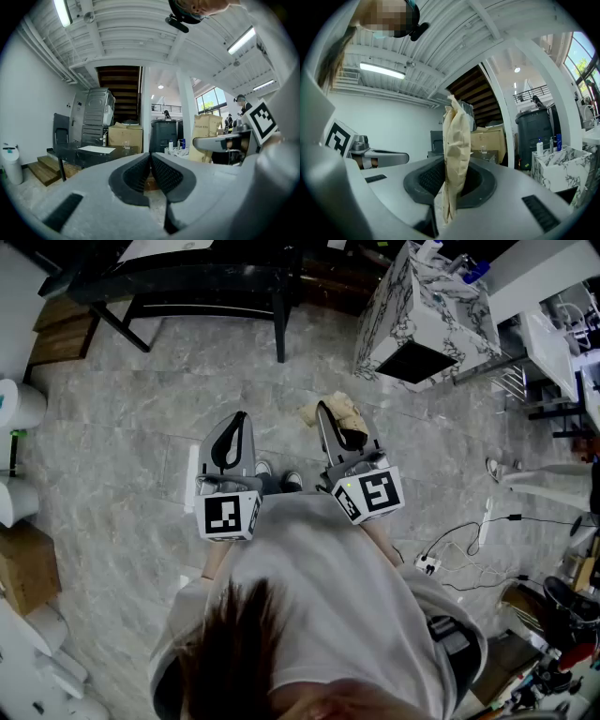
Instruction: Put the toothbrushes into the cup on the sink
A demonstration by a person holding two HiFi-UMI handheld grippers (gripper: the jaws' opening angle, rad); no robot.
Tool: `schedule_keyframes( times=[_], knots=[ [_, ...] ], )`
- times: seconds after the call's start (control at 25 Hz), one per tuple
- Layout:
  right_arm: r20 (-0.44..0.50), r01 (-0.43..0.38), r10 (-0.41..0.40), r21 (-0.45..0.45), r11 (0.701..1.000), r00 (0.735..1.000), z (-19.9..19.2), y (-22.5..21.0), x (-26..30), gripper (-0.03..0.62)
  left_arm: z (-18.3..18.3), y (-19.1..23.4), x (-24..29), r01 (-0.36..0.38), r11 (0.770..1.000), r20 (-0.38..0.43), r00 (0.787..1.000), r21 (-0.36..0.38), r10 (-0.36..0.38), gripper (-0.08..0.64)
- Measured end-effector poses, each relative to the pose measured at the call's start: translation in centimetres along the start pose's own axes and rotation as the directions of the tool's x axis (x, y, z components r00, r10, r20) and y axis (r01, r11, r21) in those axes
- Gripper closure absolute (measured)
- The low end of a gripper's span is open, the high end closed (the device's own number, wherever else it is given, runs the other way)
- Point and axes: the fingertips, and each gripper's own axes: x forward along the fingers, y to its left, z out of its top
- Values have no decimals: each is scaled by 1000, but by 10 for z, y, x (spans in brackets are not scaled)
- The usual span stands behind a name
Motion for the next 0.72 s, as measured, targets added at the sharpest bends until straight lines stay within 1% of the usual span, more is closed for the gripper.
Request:
schedule_keyframes(
  times=[0.32, 0.72],
  knots=[
    [10, -6, 6, -6, 1000, 1000, 3, 2, -9, 540, 3, -11, -3, 14, 1000, 11, 1000, 7, -14, 535],
    [11, -13, 13, -22, 1000, 1000, 7, 2, -17, 540, 6, -18, -7, 13, 1000, 18, 1000, 8, -14, 535]
  ],
)
